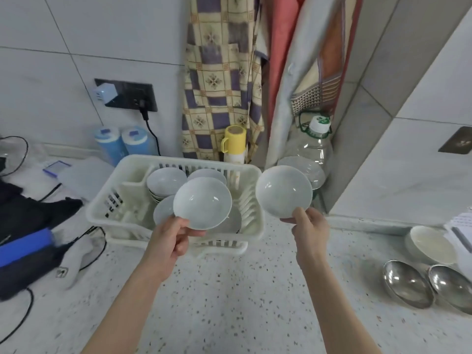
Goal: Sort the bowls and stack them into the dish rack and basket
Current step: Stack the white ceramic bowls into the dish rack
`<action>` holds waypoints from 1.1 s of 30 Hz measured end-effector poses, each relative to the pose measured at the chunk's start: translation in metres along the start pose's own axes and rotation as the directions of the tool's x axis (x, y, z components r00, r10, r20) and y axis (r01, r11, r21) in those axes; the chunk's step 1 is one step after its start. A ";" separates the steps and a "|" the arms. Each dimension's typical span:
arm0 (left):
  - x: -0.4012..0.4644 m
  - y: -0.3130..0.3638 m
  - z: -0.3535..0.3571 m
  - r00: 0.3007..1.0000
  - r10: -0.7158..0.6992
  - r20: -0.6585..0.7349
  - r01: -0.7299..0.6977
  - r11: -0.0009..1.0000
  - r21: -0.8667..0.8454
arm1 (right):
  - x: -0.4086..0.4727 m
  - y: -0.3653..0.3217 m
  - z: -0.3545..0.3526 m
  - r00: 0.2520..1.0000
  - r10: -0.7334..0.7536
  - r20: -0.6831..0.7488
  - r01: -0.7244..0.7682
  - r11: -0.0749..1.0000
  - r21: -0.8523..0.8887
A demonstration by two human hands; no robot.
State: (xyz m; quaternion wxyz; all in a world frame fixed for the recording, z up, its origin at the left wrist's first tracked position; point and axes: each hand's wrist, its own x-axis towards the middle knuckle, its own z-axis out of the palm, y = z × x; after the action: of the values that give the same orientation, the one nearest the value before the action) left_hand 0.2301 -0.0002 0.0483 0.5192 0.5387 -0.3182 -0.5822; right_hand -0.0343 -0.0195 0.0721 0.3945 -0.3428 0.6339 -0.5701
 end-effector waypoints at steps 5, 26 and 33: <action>0.032 0.018 -0.022 0.997 0.053 -0.061 -0.053 0.999 0.012 | 0.012 -0.003 0.045 0.992 -0.021 0.128 0.039 0.989 -0.140; 0.089 0.014 -0.042 0.924 0.310 -0.225 -0.264 0.941 0.213 | 0.017 0.039 0.099 0.988 -0.084 0.128 0.136 0.864 -0.484; 0.097 0.012 -0.049 0.923 0.286 -0.258 -0.242 0.952 0.190 | 0.018 0.043 0.107 0.978 -0.184 0.101 0.209 0.811 -0.547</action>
State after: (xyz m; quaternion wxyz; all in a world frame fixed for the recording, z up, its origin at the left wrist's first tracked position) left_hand 0.2917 -0.0861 0.0202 0.5896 0.6070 -0.3549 -0.3974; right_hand 0.0536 -0.0784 0.0234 0.2307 -0.5181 0.7245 -0.3918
